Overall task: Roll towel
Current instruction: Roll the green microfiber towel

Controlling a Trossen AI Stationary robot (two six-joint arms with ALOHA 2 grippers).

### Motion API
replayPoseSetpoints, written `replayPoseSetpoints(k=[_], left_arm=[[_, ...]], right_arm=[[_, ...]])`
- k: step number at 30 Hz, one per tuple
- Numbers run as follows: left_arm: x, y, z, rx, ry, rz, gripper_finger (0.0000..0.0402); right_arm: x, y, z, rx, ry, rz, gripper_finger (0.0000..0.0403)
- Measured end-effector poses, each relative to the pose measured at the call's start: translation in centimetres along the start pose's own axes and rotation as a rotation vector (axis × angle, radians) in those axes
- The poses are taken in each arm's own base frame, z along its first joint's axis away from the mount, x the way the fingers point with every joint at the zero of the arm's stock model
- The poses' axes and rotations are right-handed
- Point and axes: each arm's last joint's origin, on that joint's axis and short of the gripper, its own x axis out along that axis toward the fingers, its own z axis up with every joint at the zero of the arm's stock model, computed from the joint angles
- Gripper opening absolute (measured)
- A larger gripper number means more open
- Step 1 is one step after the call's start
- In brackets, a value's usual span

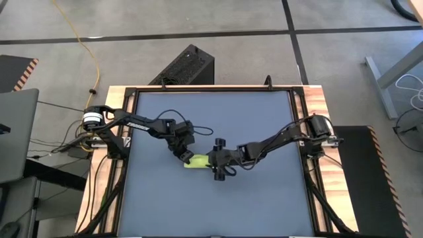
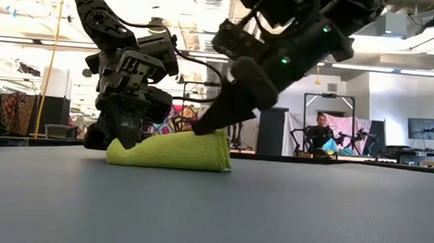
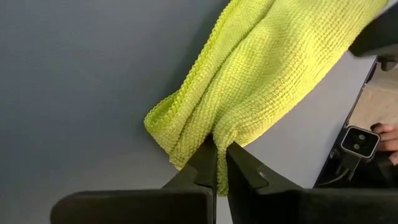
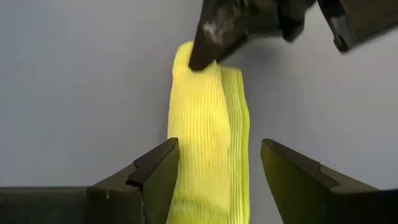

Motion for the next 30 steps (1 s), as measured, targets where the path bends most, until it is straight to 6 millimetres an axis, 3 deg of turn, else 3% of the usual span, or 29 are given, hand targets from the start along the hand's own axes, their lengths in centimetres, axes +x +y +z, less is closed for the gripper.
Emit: replayPoseSetpoints(k=[6,15,26,30], left_arm=[[0.0,0.0,0.0,0.009,-0.006,0.003,0.0022],[0.0,0.0,0.1,0.029,-0.009,0.001,0.0062],[-0.6,0.5,0.5,0.081,0.013,-0.060,0.0066],[-1.0,0.9,0.7,0.084,0.007,-0.072,0.0066]], right_arm=[[0.0,0.2,0.0,0.007,0.025,0.011,0.0227],[-0.1,0.3,-0.2,0.066,0.046,0.049,0.0132],[0.1,-1.1,-1.6,0.363,0.202,-0.003,0.0021],[0.2,-1.4,-1.6,0.425,0.218,0.014,0.0013]])
